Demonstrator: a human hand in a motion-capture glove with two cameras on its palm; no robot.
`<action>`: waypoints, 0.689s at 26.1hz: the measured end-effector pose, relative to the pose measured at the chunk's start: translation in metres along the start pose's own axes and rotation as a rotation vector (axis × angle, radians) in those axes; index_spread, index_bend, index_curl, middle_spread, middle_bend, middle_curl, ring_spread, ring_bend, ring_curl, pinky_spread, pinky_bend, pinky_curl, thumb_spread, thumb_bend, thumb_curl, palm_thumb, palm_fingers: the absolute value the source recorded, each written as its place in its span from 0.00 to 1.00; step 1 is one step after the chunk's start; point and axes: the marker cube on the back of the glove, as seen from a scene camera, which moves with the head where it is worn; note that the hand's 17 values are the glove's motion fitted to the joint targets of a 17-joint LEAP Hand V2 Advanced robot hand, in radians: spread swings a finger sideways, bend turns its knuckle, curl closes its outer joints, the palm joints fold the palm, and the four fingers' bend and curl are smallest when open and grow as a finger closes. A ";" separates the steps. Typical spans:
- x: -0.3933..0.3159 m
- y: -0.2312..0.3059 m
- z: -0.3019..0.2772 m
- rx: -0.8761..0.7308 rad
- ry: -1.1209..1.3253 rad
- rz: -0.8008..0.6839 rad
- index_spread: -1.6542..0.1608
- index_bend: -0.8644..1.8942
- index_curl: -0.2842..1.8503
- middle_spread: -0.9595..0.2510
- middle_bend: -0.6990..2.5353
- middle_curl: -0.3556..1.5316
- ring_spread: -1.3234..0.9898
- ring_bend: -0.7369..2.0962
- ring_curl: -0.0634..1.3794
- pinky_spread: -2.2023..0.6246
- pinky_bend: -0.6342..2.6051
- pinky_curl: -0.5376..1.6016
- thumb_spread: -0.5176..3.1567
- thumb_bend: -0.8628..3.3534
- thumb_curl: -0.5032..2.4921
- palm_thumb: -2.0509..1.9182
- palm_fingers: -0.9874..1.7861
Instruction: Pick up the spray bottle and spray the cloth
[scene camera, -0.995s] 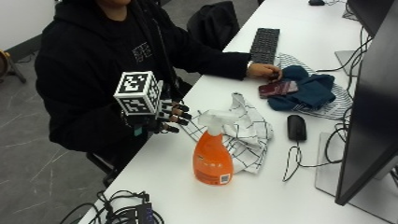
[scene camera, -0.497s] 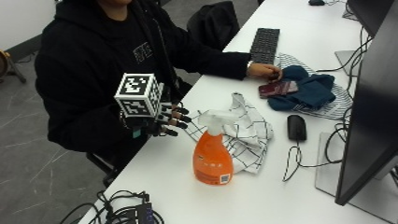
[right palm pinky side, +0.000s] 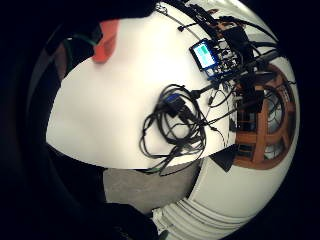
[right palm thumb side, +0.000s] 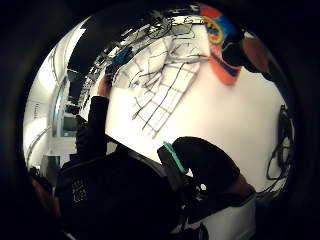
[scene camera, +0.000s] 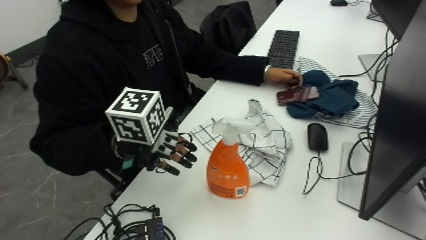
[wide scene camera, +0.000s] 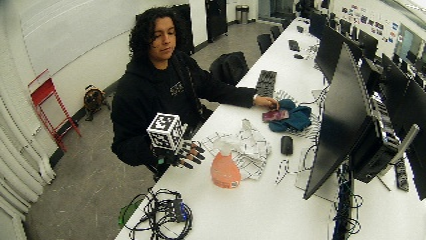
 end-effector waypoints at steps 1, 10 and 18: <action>0.010 -0.005 -0.005 0.004 0.005 0.011 0.71 0.37 0.26 0.68 0.29 0.35 0.48 0.38 0.24 0.82 0.27 0.37 0.43 0.22 0.24 0.62 0.64; 0.065 -0.078 -0.048 0.155 -0.213 0.071 0.71 0.36 0.26 0.67 0.30 0.37 0.47 0.39 0.26 0.80 0.27 0.38 0.44 0.21 0.25 0.63 0.68; 0.074 -0.124 -0.058 0.067 -0.553 -0.048 0.71 0.35 0.25 0.65 0.30 0.38 0.47 0.40 0.27 0.79 0.27 0.40 0.43 0.21 0.26 0.65 0.69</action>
